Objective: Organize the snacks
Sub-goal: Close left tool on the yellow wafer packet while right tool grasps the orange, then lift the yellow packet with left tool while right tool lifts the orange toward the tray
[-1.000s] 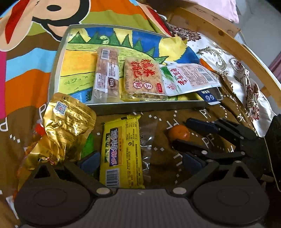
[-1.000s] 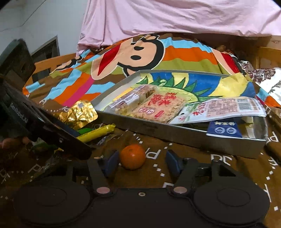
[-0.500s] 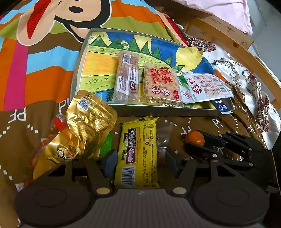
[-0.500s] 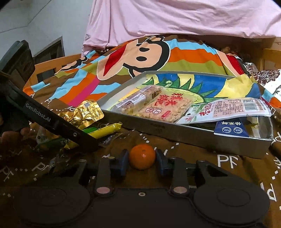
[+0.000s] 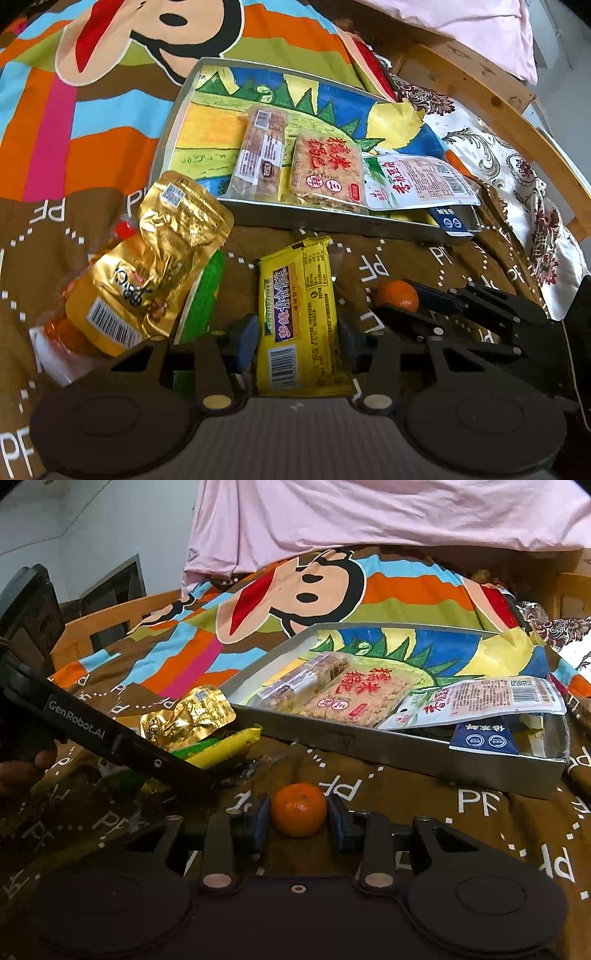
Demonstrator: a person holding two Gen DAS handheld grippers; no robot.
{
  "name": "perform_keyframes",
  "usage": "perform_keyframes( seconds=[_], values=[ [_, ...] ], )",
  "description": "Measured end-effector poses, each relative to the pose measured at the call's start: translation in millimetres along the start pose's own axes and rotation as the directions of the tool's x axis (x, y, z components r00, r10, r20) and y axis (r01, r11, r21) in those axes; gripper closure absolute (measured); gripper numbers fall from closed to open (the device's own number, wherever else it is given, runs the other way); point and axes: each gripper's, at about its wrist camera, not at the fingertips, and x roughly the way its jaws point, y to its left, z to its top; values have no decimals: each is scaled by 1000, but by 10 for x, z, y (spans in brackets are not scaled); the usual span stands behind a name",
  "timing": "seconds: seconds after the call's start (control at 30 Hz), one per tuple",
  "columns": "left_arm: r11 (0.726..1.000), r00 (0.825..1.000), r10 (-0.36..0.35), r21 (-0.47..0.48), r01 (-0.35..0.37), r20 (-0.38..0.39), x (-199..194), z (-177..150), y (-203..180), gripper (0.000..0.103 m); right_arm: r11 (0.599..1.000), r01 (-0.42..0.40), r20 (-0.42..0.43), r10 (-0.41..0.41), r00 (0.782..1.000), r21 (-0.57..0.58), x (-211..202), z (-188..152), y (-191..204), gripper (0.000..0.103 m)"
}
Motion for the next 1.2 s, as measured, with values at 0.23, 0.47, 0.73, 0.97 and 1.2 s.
perform_keyframes(
  seconds=[0.23, 0.47, 0.73, 0.97, 1.2],
  values=[
    [999, 999, -24, -37, 23, -25, 58, 49, 43, 32, 1000, 0, -22, 0, 1000, -14, 3, -23, 22, 68],
    [992, 998, -38, -123, 32, -42, 187, 113, 127, 24, 1000, -1, -25, 0, 1000, -11, 16, -37, 9, 67],
    [996, 997, 57, -65, -61, -55, 240, 158, 40, 41, 1000, 7, -26, -8, 1000, -21, 35, -57, 15, 65],
    [995, 997, 66, -66, -68, -34, 138, 80, 7, 49, 999, 14, -15, -15, 1000, -41, 7, -52, 58, 67],
    [995, 996, 94, -12, -94, 5, -68, -47, -140, 49, 996, 20, 7, -19, 1000, -84, -80, -26, 152, 68]
  ],
)
